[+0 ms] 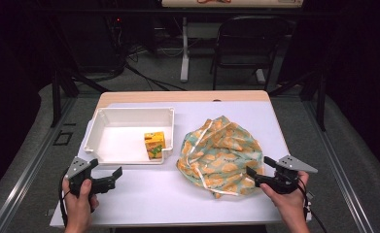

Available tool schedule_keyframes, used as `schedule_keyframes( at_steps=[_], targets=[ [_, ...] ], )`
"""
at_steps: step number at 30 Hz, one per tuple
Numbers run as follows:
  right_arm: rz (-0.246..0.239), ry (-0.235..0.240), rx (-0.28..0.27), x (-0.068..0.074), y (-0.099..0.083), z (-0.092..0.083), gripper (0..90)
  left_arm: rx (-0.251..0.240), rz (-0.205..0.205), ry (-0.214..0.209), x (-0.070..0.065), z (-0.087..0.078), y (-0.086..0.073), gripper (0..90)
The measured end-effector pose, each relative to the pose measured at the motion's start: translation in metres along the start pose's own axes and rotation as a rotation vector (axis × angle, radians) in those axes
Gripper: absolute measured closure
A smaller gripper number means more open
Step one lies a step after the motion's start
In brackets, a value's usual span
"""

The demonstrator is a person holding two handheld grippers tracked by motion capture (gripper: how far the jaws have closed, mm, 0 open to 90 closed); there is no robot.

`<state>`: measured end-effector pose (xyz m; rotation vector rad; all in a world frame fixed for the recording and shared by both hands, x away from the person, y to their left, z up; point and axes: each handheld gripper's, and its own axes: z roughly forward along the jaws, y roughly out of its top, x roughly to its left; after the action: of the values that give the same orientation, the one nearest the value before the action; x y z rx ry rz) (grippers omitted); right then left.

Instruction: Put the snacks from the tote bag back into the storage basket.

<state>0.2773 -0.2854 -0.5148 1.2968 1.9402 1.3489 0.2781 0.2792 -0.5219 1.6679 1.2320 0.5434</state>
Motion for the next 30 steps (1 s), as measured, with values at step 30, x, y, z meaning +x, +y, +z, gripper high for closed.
schedule_keyframes(
  at_steps=[30],
  targets=[
    [0.008, -0.054, 0.034, -0.019, -0.017, -0.023, 10.3, 0.036, 0.033, 0.036, 0.017, -0.016, -0.021, 0.2]
  ],
)
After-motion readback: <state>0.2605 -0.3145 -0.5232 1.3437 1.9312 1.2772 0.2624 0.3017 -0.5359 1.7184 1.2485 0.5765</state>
